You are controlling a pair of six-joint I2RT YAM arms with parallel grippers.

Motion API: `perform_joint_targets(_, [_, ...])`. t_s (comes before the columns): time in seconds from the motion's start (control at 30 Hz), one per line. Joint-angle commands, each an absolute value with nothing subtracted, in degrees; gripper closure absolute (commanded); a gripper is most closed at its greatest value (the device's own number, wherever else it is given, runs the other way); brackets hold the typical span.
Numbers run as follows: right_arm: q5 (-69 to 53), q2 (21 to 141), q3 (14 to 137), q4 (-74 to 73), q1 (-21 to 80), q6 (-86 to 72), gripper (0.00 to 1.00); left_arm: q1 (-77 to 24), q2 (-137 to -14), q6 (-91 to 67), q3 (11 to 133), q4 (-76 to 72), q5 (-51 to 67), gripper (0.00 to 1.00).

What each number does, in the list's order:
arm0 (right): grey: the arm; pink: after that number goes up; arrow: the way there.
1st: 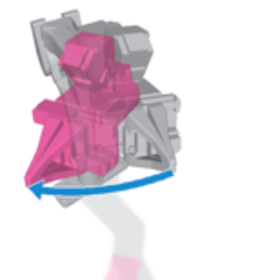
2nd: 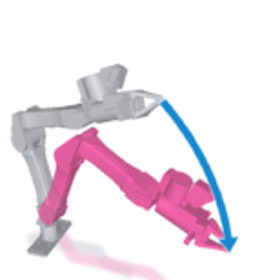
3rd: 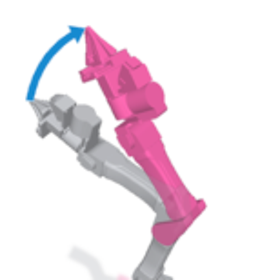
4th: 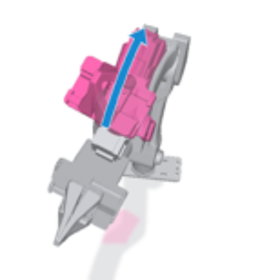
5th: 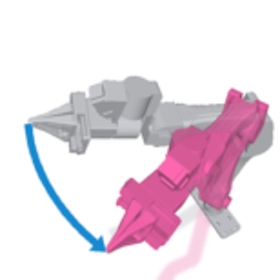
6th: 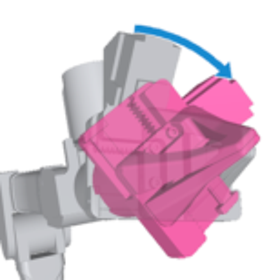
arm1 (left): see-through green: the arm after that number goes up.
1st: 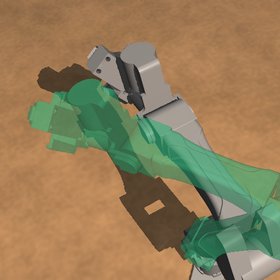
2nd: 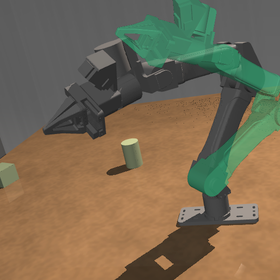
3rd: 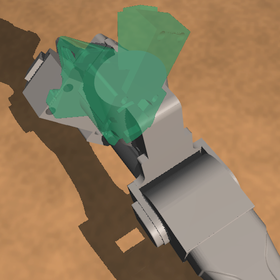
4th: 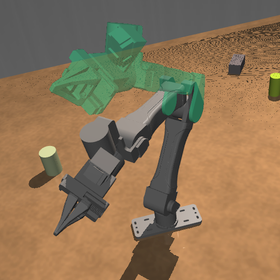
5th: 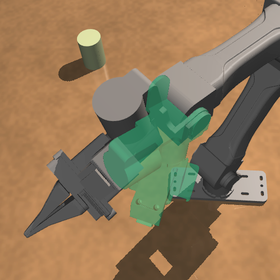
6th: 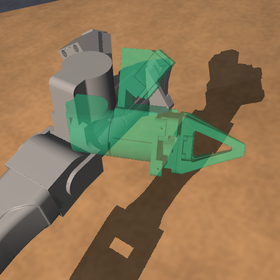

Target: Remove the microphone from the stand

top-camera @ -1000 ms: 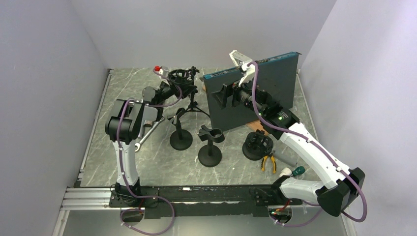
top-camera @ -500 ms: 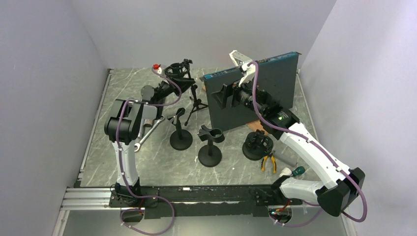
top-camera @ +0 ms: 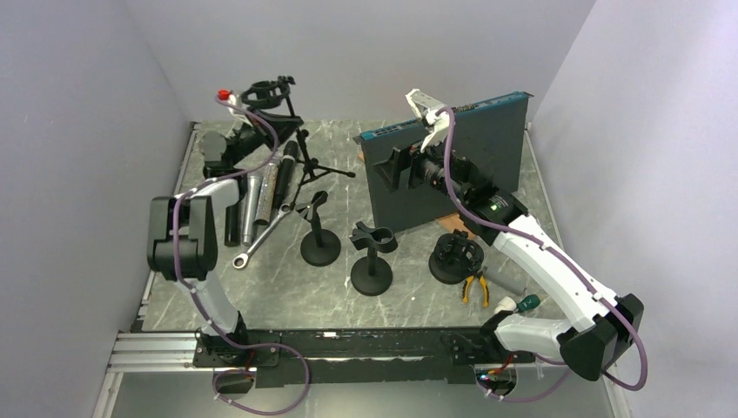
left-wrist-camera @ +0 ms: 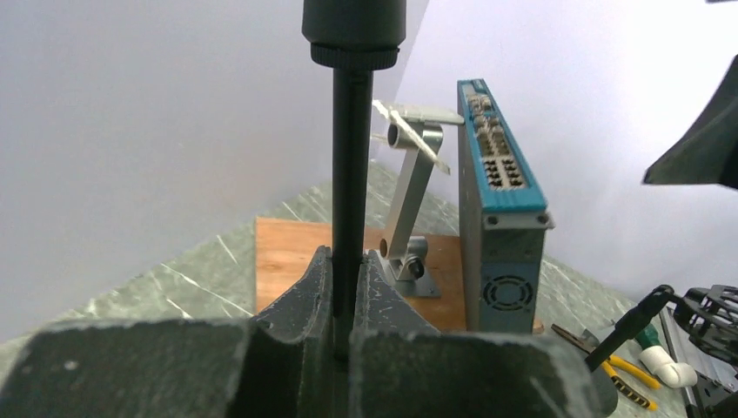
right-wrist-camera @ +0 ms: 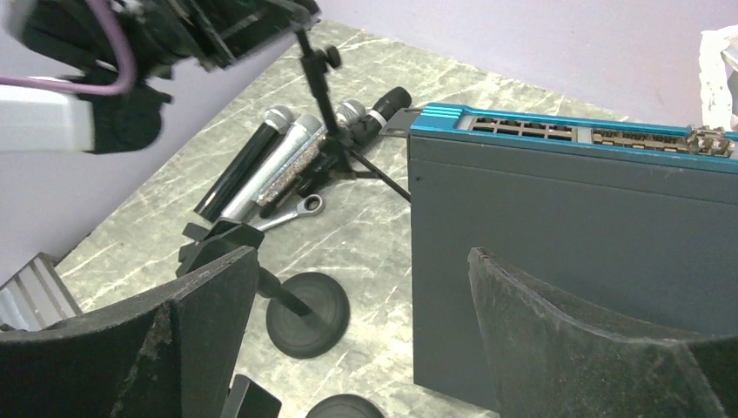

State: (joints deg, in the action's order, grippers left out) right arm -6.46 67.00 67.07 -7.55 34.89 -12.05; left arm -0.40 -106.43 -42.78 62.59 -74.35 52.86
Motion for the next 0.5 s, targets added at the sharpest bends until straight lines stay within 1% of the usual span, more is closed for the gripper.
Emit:
perform_joint_targets(0.0, [-6.9, 68.8, 71.1, -7.4, 34.6, -12.2, 0.07, 2.5, -97.3, -42.2, 66.5, -65.0, 55.8, 1.00])
perform_joint_targets(0.17, [-7.0, 71.7, 75.9, -10.5, 34.3, -10.0, 0.06, 5.3, -95.6, -50.8, 74.3, -61.8, 64.9, 1.00])
perform_joint_targets(0.33, [-12.4, 74.2, 81.4, -11.8, 33.1, -9.5, 0.01, 6.2, -96.1, -63.6, 82.2, -66.7, 70.6, 1.00])
perform_joint_targets(0.47, [-18.1, 76.2, 84.9, -11.4, 32.8, -8.6, 0.00, 6.2, -96.6, -73.9, 86.7, -73.3, 71.4, 1.00])
